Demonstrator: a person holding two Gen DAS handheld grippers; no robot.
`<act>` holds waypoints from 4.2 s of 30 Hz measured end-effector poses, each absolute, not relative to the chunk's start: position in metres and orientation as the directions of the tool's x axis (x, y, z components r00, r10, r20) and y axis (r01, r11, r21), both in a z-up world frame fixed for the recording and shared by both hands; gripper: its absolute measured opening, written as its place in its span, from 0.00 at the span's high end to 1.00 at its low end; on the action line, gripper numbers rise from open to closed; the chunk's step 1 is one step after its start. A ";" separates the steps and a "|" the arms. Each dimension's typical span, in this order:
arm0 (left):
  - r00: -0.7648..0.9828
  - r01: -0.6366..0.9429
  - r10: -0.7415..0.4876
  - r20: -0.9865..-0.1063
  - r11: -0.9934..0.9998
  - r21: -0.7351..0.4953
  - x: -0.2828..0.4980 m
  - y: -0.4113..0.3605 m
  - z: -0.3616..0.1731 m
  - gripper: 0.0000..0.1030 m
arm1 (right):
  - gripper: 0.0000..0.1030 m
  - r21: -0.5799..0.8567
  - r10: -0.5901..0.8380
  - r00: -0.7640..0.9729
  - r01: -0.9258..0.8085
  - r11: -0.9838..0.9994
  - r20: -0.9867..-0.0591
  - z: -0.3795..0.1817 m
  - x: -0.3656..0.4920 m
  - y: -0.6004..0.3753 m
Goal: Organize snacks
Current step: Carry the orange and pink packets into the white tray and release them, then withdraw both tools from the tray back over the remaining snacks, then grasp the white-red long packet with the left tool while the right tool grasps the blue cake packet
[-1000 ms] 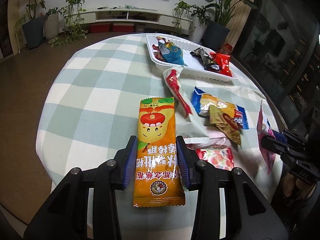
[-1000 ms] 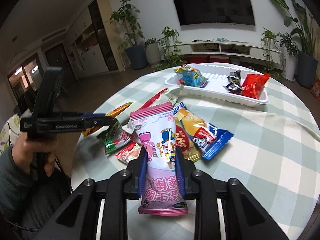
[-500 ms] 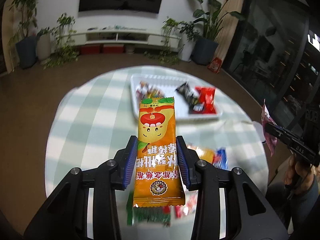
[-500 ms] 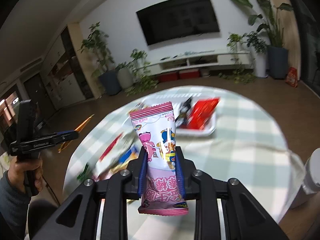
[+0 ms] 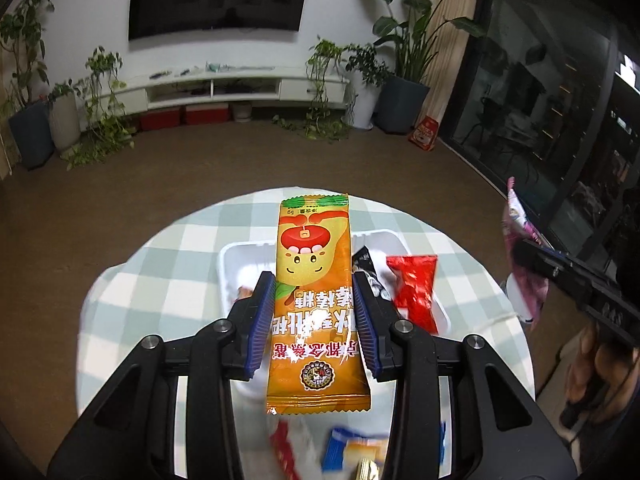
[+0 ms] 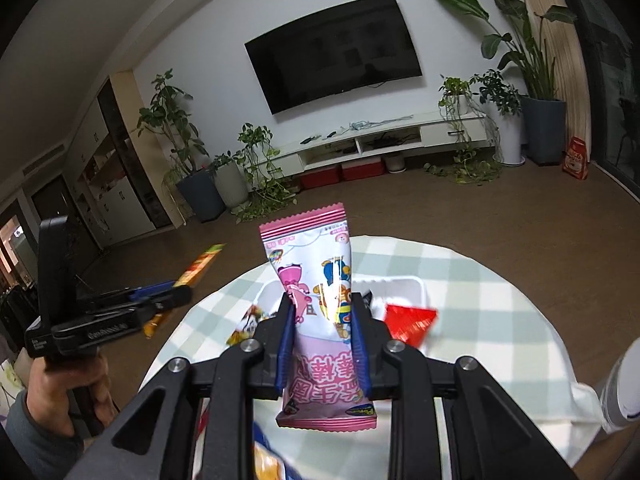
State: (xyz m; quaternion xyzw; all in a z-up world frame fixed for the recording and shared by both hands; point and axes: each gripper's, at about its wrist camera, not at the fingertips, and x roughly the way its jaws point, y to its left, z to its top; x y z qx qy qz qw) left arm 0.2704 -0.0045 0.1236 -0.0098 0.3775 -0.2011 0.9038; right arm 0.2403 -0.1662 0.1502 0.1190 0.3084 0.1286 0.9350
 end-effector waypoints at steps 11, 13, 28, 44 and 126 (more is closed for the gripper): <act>0.554 0.329 -0.344 -0.758 0.927 -0.180 0.347 -0.043 0.042 0.65 | 0.73 0.284 0.284 0.663 -0.111 0.952 -0.693 0.081 0.316 -0.131; 0.546 0.325 -0.334 -0.768 0.930 -0.174 0.354 -0.045 0.028 0.65 | 0.73 0.285 0.280 0.647 -0.099 0.953 -0.709 0.071 0.323 -0.130; 0.522 0.271 -0.293 -0.801 0.947 -0.171 0.378 -0.039 -0.025 0.66 | 0.73 0.249 0.213 0.595 -0.021 0.968 -0.775 0.029 0.338 -0.113; 0.553 0.178 -0.251 -0.794 0.967 -0.181 0.373 -0.015 -0.021 0.42 | 0.65 0.271 0.234 0.607 -0.032 0.962 -0.760 0.028 0.342 -0.109; 0.492 0.348 -0.155 -0.857 0.937 0.030 0.179 0.034 -0.055 0.66 | 0.29 0.008 0.286 0.633 -0.404 0.915 -0.719 0.031 0.131 -0.105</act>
